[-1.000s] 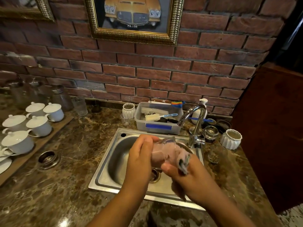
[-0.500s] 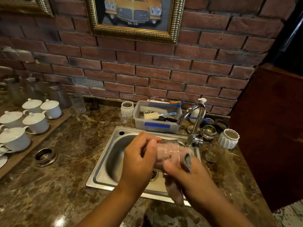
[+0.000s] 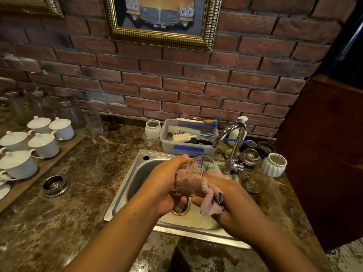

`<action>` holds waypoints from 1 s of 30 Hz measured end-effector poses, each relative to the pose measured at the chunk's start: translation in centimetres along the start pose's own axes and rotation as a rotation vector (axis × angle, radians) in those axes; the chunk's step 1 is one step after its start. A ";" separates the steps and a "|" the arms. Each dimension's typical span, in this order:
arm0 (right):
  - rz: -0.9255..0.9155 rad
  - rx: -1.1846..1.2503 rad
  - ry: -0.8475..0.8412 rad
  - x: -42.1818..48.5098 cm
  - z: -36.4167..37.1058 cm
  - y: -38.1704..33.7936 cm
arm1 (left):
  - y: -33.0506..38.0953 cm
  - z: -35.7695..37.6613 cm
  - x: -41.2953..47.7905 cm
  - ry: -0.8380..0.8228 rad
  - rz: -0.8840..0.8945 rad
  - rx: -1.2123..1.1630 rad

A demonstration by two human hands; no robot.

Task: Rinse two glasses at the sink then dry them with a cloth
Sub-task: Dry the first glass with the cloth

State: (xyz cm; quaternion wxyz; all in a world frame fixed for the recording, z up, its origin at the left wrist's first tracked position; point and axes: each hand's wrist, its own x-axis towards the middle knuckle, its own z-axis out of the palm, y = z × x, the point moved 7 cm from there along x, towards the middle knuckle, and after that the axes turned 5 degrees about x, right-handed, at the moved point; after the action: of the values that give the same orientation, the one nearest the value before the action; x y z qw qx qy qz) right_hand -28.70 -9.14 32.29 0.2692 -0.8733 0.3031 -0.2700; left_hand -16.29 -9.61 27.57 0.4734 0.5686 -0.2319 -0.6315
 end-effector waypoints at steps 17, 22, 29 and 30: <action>0.184 0.371 0.048 -0.5 0.3 0.9 | 0.0 -0.3 0.8 0.104 0.314 0.126; -0.033 -0.198 -0.087 -0.9 0.5 0.0 | -2.6 0.1 1.6 -0.072 -0.106 -0.040; 0.310 0.522 0.083 -0.8 1.4 0.8 | 1.3 -0.5 -1.0 0.187 0.809 0.180; 0.376 0.657 0.114 -1.0 1.4 1.0 | 1.8 -0.6 -1.7 0.217 0.973 0.298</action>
State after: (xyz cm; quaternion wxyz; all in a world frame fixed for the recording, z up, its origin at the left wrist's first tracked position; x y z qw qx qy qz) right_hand -28.88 -8.68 30.40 0.5624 -0.6533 0.3696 -0.3468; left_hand -15.29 -8.76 29.80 0.6473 0.5183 -0.5066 -0.2360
